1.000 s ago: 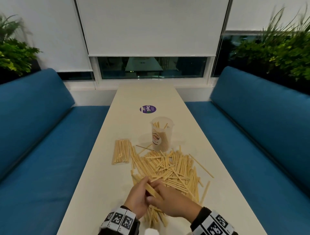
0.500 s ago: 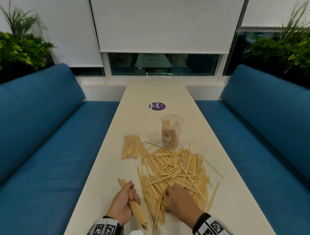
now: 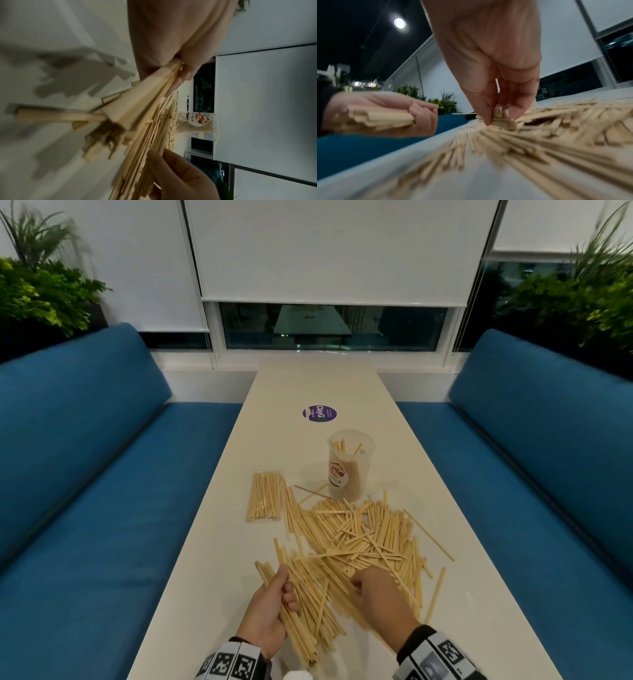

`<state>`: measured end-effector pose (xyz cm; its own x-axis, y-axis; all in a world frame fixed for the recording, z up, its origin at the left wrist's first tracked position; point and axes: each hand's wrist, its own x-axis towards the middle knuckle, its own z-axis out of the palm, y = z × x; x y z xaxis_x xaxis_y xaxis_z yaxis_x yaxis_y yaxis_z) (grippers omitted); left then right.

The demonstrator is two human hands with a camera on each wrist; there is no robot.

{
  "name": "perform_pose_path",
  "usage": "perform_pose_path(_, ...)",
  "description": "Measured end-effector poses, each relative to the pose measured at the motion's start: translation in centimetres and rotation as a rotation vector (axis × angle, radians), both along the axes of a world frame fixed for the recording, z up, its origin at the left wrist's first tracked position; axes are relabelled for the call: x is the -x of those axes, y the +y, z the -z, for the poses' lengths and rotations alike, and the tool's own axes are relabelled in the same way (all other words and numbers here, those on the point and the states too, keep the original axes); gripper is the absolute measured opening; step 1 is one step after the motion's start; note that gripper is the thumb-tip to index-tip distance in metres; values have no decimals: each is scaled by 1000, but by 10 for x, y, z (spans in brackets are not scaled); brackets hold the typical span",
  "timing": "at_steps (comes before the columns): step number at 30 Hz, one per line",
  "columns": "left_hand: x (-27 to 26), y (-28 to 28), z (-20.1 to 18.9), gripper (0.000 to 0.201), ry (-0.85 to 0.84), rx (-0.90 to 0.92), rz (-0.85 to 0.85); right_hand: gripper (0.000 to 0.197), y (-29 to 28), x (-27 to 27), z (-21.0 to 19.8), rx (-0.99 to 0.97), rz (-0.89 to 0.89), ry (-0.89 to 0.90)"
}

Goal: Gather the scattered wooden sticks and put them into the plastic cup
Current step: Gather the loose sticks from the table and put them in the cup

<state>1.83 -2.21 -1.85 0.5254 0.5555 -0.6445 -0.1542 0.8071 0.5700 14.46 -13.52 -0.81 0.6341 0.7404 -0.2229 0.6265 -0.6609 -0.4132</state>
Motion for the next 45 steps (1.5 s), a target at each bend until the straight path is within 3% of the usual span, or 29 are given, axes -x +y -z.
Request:
perform_pose_path(4, -13, -7, -5, 32, 38, -100, 65, 30, -4, -1, -26, -168, 48, 163)
perform_pose_path(6, -19, -12, -10, 37, 44, -145, 93, 6, -5, 5, -36, -255, 49, 254)
perform_pose_path(7, -22, -15, -12, 41, 50, -165, 105, 8, -5, 9, -39, -280, 46, 288)
perform_pose_path(9, -25, -20, -14, 57, 74, -193, 145, 1, -2, 17, -41, -307, 22, 316)
perform_pose_path(11, -28, -23, -13, 79, 112, -204, 165, 9, -1, 24, -41, -323, 8, 344)
perform_pose_path(13, -29, -26, -14, 87, 149, -223, 166, 12, -1, 28, -40, -325, 3, 358)
perform_pose_path(16, -31, -26, -16, 77, 157, -245, 120, 17, -1, 30, -36, -344, 2, 361)
perform_pose_path(21, -31, -23, -30, 27, 97, -271, 39, 19, 1, 30, -37, -392, 85, 493)
perform_pose_path(23, -32, -17, -36, 26, 85, -305, -35, 35, 3, 27, -34, -262, 196, 662)
perform_pose_path(25, -36, -11, -41, 29, 94, -369, -108, 54, 5, 22, -32, -184, 361, 1036)
perform_pose_path(27, -40, -10, -47, 30, 117, -514, -146, 63, 5, 16, -28, -253, 526, 1356)
perform_pose_path(29, -43, -14, -51, 30, 116, -678, -130, 61, 7, 12, -31, -325, 615, 1481)
perform_pose_path(32, -46, -25, -58, 30, 92, -877, -67, 51, 13, 12, -41, -480, 596, 1542)
perform_pose_path(36, -51, -36, -56, 15, 96, -966, 17, 35, 15, 14, -56, -624, 505, 1530)
perform_pose_path(39, -52, -36, -51, 7, 139, -941, 61, 42, 13, 14, -58, -530, 424, 1409)
perform_pose_path(41, -49, -33, -47, 29, 133, -902, 113, 52, 11, 11, -59, -422, 335, 1124)
perform_pose_path(42, -47, -32, -46, 35, 132, -895, 141, 54, 9, 9, -61, -429, 280, 891)
perform_pose_path(45, -44, -35, -46, 32, 126, -898, 255, 61, 4, 2, -82, -622, 21, 235)
